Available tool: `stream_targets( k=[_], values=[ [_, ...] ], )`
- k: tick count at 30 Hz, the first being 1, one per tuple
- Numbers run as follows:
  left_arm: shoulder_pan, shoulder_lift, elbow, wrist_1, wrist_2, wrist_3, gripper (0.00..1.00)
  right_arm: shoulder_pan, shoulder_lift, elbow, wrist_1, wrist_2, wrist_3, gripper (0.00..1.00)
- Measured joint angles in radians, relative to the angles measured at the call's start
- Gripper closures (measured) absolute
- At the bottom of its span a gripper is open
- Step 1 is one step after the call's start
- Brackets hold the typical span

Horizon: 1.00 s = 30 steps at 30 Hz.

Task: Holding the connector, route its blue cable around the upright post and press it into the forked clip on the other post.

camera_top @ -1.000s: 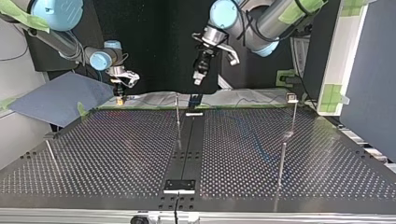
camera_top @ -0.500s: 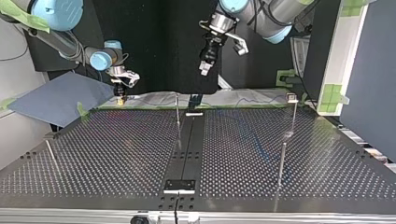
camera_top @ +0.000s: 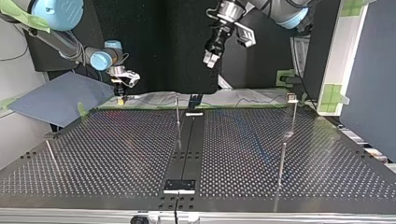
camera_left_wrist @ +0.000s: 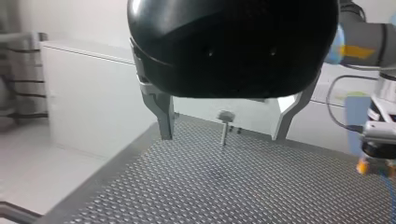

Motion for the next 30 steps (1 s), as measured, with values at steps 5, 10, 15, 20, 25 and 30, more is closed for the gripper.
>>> stream_targets(
  k=[5,10,15,20,25,30],
  values=[
    [0.003,0.01,-0.043,0.043,0.0,-0.009,0.0,0.0,-0.001,0.0,0.0,0.0,-0.001,1.0],
    [0.004,0.01,-0.087,0.087,0.0,-0.002,0.0,-0.002,-0.002,-0.006,0.002,0.01,-0.011,1.0],
    [0.005,0.011,-0.129,0.129,0.0,0.001,0.0,-0.006,-0.008,-0.012,0.019,0.034,-0.023,1.0],
    [0.005,0.011,-0.171,0.156,0.0,0.001,0.0,-0.004,-0.038,-0.013,0.042,0.041,-0.028,1.0],
    [0.006,0.011,-0.207,0.16,-0.001,0.003,0.0,0.004,-0.078,-0.014,0.071,0.042,-0.03,1.0],
    [0.006,0.011,-0.214,0.161,-0.002,0.003,0.0,0.016,-0.12,-0.013,0.104,0.043,-0.03,1.0]
  ],
)
